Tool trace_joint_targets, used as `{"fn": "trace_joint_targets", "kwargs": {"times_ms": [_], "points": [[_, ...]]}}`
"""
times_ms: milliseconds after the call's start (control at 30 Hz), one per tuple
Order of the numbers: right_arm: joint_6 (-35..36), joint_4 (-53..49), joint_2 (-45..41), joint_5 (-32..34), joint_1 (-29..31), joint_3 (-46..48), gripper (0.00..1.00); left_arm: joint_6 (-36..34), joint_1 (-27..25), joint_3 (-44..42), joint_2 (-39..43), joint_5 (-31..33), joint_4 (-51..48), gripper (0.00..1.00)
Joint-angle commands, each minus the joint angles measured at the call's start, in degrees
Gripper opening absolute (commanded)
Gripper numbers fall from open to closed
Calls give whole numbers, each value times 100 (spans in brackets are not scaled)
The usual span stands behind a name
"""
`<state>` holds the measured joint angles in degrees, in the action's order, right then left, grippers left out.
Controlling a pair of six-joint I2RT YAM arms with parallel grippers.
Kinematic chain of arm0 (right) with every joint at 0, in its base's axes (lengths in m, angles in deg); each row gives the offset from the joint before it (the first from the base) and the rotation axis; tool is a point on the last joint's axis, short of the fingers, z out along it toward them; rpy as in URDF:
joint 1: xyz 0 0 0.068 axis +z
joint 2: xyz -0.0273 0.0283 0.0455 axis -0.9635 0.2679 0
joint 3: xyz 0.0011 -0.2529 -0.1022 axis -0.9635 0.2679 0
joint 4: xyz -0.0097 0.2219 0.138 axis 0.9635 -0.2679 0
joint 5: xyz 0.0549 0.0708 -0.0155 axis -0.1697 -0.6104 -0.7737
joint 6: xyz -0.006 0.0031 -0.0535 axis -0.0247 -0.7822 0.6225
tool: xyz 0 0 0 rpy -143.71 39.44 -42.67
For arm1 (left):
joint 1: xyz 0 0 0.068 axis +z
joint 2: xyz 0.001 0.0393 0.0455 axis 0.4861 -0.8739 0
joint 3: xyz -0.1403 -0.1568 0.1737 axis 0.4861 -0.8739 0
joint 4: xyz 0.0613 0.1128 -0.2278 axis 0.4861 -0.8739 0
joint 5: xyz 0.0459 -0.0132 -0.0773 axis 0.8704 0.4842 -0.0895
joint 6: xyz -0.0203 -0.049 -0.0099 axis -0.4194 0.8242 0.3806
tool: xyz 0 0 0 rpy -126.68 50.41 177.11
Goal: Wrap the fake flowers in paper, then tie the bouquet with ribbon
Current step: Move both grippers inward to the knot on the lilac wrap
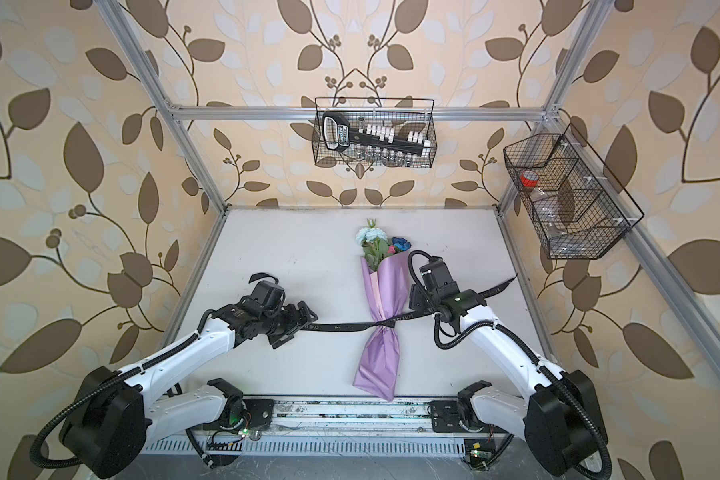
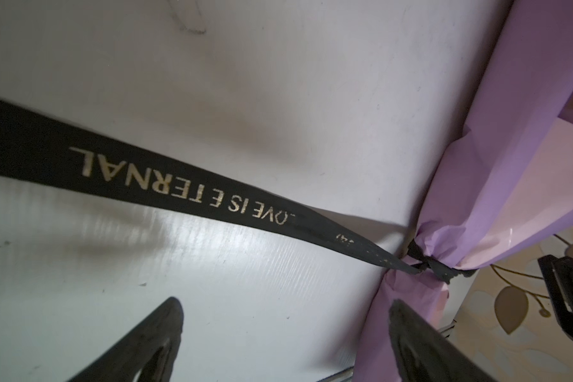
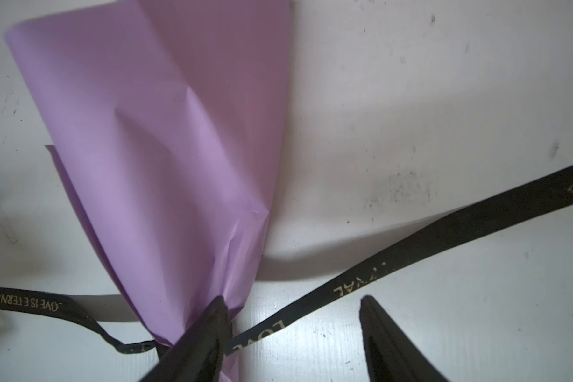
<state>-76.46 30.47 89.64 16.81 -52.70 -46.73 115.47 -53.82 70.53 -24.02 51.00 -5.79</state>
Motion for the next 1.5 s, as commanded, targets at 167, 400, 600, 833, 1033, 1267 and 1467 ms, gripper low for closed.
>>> {"fn": "trace_joint_targets", "kwargs": {"times_ms": [167, 400, 600, 833, 1033, 1267, 1467], "points": [[-1648, 492, 74, -276, 30, 754, 78, 637, -626, -60, -768, -340, 1320, 99], [-2883, 1698, -395, -617, -61, 1791, 81, 1083, -1304, -12, -1575, -291, 2598, 99], [-3336, 2488, -251, -774, -176, 2056, 79, 1206, -1376, 77, -2011, -76, 3016, 99], [-3509, 3076, -76, -889, -240, 2174, 74, 1030, -1571, 402, -2435, 134, 2507, 98], [-3551, 3294, 224, -1055, -245, 2224, 66, 1020, -1954, 722, -2940, 62, 2374, 92], [-3533, 3383, 184, -1100, -242, 2375, 45, 1047, -1992, 797, -3106, 190, 2234, 72], [-3457, 3414, 166, -1070, -269, 2349, 29, 1007, -1991, 917, -3099, 699, 1885, 62]]}}
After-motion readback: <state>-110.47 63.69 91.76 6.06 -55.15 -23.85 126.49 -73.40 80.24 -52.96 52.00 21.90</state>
